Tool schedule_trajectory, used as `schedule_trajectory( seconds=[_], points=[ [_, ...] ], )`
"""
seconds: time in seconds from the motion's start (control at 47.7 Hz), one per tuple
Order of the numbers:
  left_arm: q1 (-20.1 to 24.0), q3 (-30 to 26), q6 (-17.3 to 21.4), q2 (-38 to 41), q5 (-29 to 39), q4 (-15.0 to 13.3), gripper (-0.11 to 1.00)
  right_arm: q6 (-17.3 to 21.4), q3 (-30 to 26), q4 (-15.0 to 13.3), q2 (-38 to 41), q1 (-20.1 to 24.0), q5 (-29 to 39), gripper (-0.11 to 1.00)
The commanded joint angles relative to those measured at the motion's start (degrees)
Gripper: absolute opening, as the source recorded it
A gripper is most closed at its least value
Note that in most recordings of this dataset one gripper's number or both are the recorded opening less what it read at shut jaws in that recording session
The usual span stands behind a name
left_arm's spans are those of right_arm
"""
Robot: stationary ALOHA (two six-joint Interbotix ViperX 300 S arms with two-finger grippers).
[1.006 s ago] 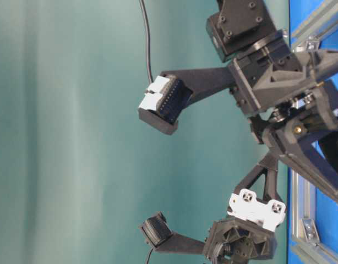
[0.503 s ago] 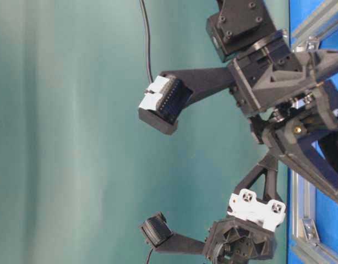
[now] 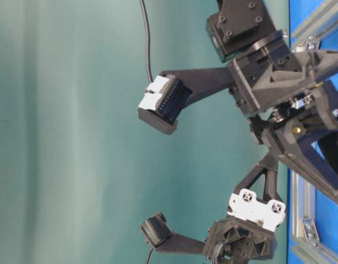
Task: Insert the wire through the string loop located on the left side.
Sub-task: 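Push the USB plug through the white zip-tie loop with the right gripper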
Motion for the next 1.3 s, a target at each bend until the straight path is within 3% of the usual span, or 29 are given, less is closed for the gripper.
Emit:
schedule_trajectory(
  seconds=[0.0, 0.272, 0.88, 1.279],
  points=[
    [0.09, -0.44, -0.09, -2.02, -0.26, 0.09, 0.00, 0.09, -1.23, 0.09, -1.05, -0.09, -0.62, 0.00],
    [0.09, -0.44, -0.09, -2.11, -0.26, 0.09, 0.00, 0.09, -2.37, 0.00, -0.44, -0.09, -1.32, 0.00],
    [0.09, -0.44, -0.18, -2.11, -0.26, 0.09, 0.00, -0.26, -15.03, -0.18, 9.14, -1.05, 1.14, 0.00],
    [0.00, -0.44, -0.18, -2.02, -0.26, 0.09, 0.00, -0.35, -16.26, -0.18, 10.11, -1.14, 1.14, 0.00]
  ],
)
